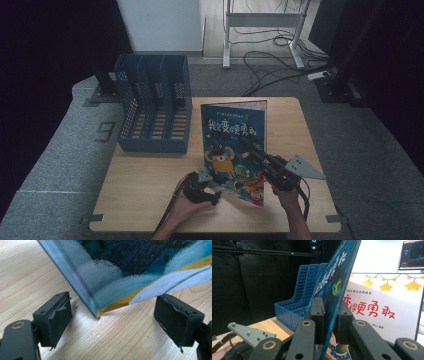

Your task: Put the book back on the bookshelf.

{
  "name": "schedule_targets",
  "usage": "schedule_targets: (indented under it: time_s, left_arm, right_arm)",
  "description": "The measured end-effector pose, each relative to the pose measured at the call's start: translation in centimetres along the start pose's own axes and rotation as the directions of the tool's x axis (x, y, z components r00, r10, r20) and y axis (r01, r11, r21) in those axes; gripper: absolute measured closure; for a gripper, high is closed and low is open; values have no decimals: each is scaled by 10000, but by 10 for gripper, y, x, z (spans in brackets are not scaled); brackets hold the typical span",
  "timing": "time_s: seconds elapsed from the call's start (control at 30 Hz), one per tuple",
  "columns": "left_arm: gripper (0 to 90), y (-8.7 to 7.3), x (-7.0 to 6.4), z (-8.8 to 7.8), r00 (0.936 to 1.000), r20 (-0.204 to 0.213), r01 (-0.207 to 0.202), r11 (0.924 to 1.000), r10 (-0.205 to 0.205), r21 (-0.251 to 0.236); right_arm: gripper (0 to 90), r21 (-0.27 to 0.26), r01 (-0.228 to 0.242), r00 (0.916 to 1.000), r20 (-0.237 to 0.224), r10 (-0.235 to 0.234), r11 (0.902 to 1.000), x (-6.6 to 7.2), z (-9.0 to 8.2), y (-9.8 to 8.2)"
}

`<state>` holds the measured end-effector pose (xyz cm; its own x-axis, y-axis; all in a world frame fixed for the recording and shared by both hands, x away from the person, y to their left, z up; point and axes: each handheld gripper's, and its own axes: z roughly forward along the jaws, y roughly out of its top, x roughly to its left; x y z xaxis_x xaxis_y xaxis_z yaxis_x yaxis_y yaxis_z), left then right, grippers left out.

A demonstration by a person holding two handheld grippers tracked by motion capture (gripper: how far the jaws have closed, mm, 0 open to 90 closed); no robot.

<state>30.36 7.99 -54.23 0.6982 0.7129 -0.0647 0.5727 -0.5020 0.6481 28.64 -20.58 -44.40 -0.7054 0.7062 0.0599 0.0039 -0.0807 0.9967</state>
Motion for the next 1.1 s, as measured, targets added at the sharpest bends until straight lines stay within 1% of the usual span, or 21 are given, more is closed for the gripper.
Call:
schedule_targets:
  time_s: [0.13,0.2,0.27,0.4,0.47,0.53,0.57,0.67,0.8,0.93,1.0,1.07,1.1]
  left_arm:
    - [147,-2,0,-2,9999,110,-42,10000,42,-11]
    - [147,-2,0,-3,9996,288,11,10000,-10,-7]
    - [147,-2,-1,-4,9998,173,-41,10000,41,-41]
    - [150,-2,-1,-6,9998,195,-16,9999,19,-147]
    - [150,-2,0,-5,9999,131,24,9999,-22,-153]
    - [150,-2,0,-3,9999,159,56,10000,-55,-69]
    - [157,-3,-1,-2,10000,54,-8,10000,9,-74]
    - [160,-2,-1,-1,10000,1,2,9999,-2,-116]
    - [149,-1,-2,0,10000,-73,-14,10000,13,-38]
    - [146,3,0,0,9997,-168,-173,9998,175,128]
    - [145,5,4,1,9999,113,69,9998,-71,182]
    - [145,8,7,3,9999,0,132,9996,-132,260]
    - [145,11,8,5,9999,-14,169,9992,-169,361]
  right_arm:
    - [790,63,-73,10000,-7,73,10000,-1,-1,0]
    - [790,113,-51,10000,-40,51,9999,-1,-2,0]
    - [789,193,-62,9999,-104,64,9998,-2,-3,0]
    - [789,253,-104,9998,-163,108,9996,-4,-6,-1]
    - [789,275,-106,9998,-162,110,9996,-4,-7,-1]
    - [790,296,-77,9998,-179,82,9995,-3,-7,-1]
    - [790,293,-69,9998,-164,74,9995,-3,-7,0]
    - [790,332,10,9999,-118,-6,9994,-1,-6,1]
    - [789,371,168,9998,-110,-164,9992,2,-6,3]
    - [789,370,374,9992,-122,-370,9986,4,-4,5]
    - [790,389,611,9981,-140,-606,9974,8,-2,8]
    - [794,375,760,9969,-211,-752,9964,10,2,9]
    - [796,332,756,9970,-218,-749,9966,10,3,9]
